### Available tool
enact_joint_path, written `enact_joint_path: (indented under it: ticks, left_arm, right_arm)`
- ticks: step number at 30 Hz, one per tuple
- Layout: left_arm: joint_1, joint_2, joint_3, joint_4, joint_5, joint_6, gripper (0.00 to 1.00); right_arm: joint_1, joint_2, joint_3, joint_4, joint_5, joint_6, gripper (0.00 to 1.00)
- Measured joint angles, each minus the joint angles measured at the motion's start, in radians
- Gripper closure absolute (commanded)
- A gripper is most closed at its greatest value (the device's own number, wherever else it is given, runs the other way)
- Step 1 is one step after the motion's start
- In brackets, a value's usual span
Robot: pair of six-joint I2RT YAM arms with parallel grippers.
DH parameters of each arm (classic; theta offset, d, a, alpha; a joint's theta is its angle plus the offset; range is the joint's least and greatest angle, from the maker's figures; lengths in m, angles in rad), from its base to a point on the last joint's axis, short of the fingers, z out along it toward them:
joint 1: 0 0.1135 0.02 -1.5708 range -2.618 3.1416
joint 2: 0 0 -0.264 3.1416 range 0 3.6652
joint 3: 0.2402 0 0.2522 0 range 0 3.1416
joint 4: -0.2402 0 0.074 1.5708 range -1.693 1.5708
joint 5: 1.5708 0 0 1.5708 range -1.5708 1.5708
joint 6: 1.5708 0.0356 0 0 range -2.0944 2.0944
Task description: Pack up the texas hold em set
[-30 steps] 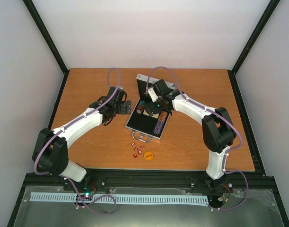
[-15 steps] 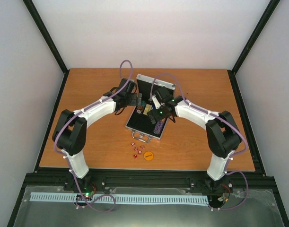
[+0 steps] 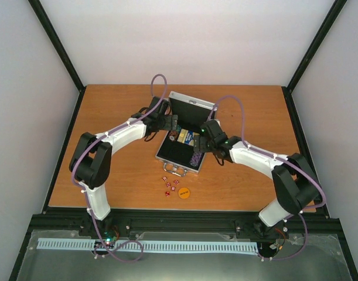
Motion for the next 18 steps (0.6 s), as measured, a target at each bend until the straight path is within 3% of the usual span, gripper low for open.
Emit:
enact_joint_path:
  ticks: [11,18]
  left_arm:
    - [0.0,0.0,0.0,0.0,-0.013,0.017,0.0]
    - [0.0,0.0,0.0,0.0,-0.02,0.019,0.0]
  right_arm:
    - [0.01,0.223,0.113,0.146,0.084,0.136,0.0]
    - [0.05,0.267,0.113,0.173,0.139,0.192,0.0]
